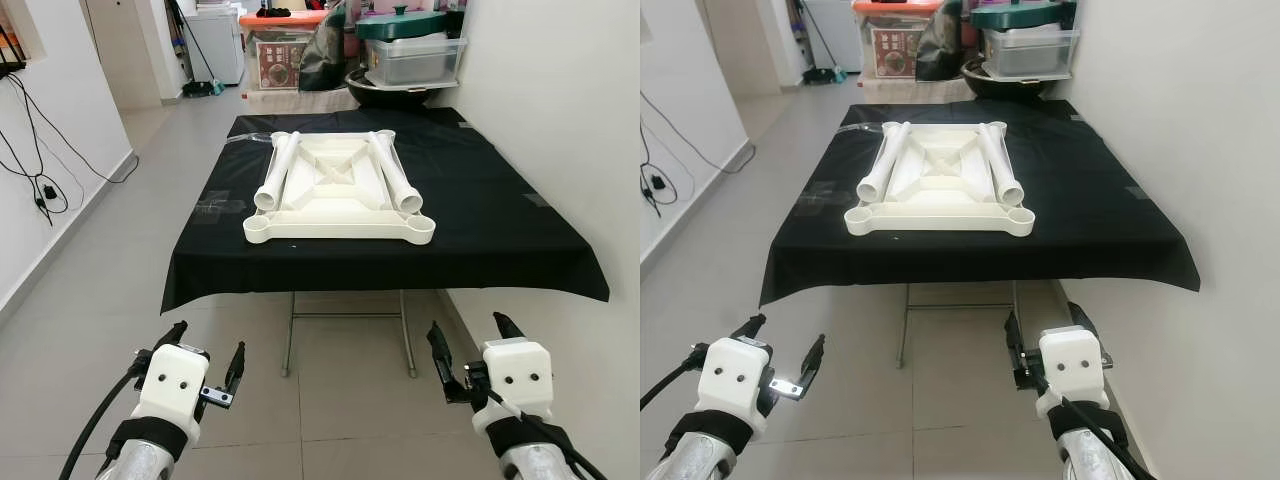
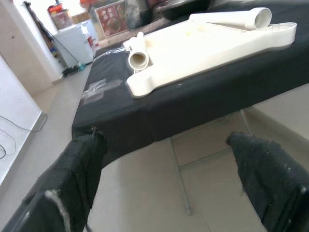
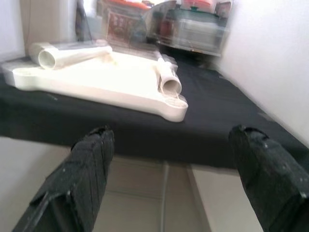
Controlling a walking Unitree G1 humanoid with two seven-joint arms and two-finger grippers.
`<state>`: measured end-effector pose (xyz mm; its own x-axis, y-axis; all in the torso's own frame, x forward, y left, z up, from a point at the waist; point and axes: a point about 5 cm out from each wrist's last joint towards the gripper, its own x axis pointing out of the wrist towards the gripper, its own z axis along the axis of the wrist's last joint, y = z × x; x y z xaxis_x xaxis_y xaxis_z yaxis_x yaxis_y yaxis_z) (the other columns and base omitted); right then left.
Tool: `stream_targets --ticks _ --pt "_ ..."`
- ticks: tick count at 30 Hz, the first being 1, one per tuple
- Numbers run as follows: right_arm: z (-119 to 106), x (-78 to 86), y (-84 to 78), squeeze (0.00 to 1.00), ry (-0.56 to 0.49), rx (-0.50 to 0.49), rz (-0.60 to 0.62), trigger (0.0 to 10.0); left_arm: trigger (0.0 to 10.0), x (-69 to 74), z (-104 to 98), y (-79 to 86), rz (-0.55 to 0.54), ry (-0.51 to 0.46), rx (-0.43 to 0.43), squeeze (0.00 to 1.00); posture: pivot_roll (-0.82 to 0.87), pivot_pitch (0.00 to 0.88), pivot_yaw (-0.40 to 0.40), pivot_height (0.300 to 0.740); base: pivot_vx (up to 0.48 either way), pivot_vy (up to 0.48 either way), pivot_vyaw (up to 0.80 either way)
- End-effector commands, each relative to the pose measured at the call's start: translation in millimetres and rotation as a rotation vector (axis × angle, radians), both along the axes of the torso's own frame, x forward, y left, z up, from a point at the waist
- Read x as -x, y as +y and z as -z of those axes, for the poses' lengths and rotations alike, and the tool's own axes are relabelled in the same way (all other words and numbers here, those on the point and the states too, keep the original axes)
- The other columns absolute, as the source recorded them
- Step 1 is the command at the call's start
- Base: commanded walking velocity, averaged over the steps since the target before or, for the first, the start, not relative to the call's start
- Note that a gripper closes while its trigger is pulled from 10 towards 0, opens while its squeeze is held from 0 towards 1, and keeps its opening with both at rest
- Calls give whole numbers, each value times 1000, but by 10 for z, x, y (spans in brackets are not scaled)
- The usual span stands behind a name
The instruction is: Building children table
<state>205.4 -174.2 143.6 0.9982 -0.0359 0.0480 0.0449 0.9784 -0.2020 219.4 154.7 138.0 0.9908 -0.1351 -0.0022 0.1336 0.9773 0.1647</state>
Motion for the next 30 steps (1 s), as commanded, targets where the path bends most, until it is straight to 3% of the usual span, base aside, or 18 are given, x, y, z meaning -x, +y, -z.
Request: stream_targets --ticks 1,15,17,19,22,24,30 --pt "-129 -261 215 0 -8 -59 -55 10000 10000 -358 -146 -230 70 51 72 0 -46 0 48 740 0 0 0" --pt "-125 -200 99 0 -79 69 30 10000 10000 -273 -152 -138 38 -4 -2 0 -40 0 64 740 0 0 0" --pt "-213 -236 -11 0 -139 132 80 10000 10000 -227 -193 -65 16 -50 -20 0 -34 0 62 740 0 0 0" --pt "-310 -283 -98 0 -173 178 104 10000 10000 -251 -213 10 -13 -28 -34 0 -31 0 59 740 0 0 0" --pt "-374 -312 -95 0 -199 209 77 10000 10000 -292 -261 62 -43 -39 -32 0 -26 0 57 740 0 0 0" --pt "-386 -344 -75 0 -201 206 51 10000 10000 -308 -302 84 -46 -52 43 0 -27 0 56 740 0 0 0" --pt "-386 -452 -12 0 -202 146 39 10000 10000 -297 -354 9 10 -127 44 0 -27 0 57 740 0 0 0"
